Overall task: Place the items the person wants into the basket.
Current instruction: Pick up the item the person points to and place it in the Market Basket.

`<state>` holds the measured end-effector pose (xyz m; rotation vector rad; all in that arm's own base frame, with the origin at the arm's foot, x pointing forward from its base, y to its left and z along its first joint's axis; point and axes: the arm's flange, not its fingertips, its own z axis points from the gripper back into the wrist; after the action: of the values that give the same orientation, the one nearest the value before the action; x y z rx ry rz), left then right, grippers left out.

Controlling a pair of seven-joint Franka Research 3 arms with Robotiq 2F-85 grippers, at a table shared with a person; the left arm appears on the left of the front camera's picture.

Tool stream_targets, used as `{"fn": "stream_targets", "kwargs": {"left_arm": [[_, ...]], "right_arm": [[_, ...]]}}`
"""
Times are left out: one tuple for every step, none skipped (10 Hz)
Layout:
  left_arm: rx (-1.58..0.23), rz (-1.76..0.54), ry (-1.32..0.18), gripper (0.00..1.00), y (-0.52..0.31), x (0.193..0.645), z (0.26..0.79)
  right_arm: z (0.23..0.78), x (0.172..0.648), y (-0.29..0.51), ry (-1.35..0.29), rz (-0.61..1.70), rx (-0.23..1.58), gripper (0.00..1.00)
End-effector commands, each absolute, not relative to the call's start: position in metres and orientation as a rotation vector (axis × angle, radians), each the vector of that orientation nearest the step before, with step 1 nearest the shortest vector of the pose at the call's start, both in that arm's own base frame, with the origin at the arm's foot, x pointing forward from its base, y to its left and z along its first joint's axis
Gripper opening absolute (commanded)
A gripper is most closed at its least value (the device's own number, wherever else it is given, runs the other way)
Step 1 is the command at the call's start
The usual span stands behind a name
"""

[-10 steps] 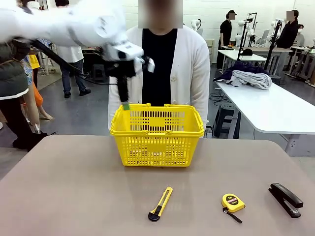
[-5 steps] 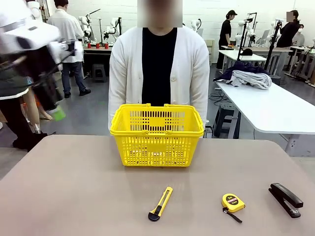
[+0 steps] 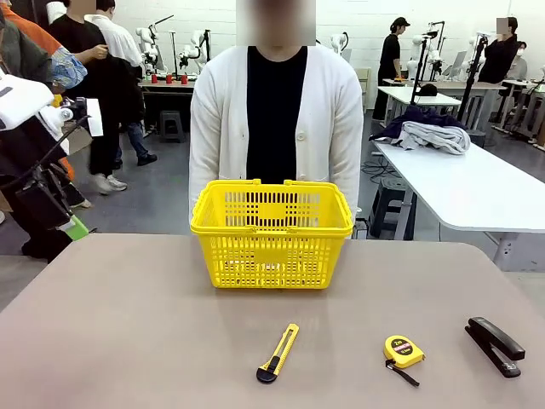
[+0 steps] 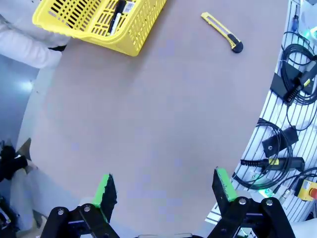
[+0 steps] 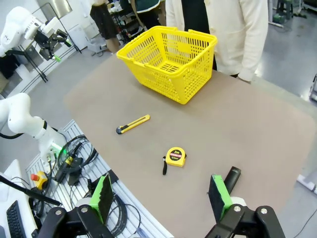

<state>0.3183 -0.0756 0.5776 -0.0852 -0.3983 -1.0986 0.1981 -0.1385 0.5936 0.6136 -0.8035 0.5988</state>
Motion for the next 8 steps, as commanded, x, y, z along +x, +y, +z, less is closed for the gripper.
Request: {"fn": "stream_targets", "kwargs": {"left_arm": [[-0.077,-1.104,-0.403,1.00,-0.0772,0.3142,0.5817],[-0.077,-1.104,-0.403,1.00,-0.0772,0.3142,0.5817],[-0.077,-1.104,-0.403,1.00,-0.0772,0.3142,0.5817],[-0.077,-1.104,-0.403,1.00,-0.0772,0.3142,0.5817],[-0.077,-1.104,-0.403,1.00,-0.0772,0.3142,0.5817],[-0.077,-1.104,-0.403,1.00,-0.0772,0.3142,0.5817],[-0.077,-1.104,-0.403,1.00,-0.0772,0.3142,0.5817],[-0.077,-1.104,-0.403,1.00,-0.0772,0.3142,0.5817]], "right_arm": [[0.5934,0.1990,-0.1372,-0.816,0.615,0.633,1.00],[0.5934,0.1990,-0.1372,-0.816,0.615,0.633,1.00],[0.5934,0.1990,-0.1372,-0.816,0.615,0.633,1.00],[0.5934,0.1990,-0.1372,-0.816,0.615,0.633,1.00],[0.5934,0.1990,-0.1372,-0.816,0.615,0.633,1.00],[0.5934,0.1990,-0.1372,-0.816,0.615,0.633,1.00],[0.5934,0.1990,-0.1372,-0.816,0.615,0.633,1.00],[0.5934,0.1990,-0.1372,-0.816,0.615,0.633,1.00]]}}
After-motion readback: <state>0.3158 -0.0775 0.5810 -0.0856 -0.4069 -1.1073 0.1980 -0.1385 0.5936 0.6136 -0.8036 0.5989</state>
